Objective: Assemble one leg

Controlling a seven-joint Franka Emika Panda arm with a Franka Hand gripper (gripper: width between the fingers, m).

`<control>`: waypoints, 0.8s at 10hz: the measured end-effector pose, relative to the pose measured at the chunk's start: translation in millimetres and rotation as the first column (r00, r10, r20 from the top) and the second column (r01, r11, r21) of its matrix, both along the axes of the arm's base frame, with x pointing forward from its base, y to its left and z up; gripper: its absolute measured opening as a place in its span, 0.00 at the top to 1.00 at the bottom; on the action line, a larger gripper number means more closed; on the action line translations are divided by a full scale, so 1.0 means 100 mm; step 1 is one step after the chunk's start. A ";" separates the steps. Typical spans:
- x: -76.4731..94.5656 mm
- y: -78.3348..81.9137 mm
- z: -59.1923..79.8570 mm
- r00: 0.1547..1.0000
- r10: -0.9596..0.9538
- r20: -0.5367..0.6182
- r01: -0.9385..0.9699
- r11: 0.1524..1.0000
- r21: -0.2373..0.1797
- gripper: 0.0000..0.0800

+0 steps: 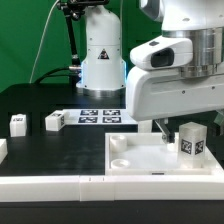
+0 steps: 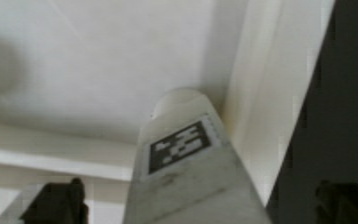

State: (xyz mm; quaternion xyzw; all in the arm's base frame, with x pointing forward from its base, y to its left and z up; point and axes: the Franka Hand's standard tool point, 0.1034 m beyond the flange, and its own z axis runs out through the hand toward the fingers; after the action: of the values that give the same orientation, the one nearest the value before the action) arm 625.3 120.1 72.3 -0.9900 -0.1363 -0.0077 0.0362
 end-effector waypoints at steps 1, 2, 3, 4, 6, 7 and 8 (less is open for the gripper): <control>0.01 0.00 0.00 0.996 0.086 0.010 -0.086 0.996 -0.001 0.19; 0.01 0.00 0.00 0.997 0.074 0.010 -0.074 0.997 0.001 0.19; 0.01 0.00 0.00 0.997 0.074 0.010 -0.074 0.997 0.000 0.32; 0.01 0.00 0.00 0.997 0.074 0.009 -0.074 0.997 0.000 0.32; 0.01 -0.01 0.00 0.997 0.073 0.010 -0.073 0.997 0.000 0.58; 0.01 -0.01 0.00 0.999 0.044 0.007 -0.044 0.999 0.001 0.64; 0.01 -0.01 0.00 0.999 0.045 0.007 -0.045 0.999 0.001 0.64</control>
Offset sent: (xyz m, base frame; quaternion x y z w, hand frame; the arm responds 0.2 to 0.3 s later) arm 0.0000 0.0000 0.0000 0.0000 0.0000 0.0000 1.0000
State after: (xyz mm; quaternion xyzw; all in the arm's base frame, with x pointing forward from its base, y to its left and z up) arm 626.2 119.3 72.4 -0.9866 -0.1586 -0.0107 0.0363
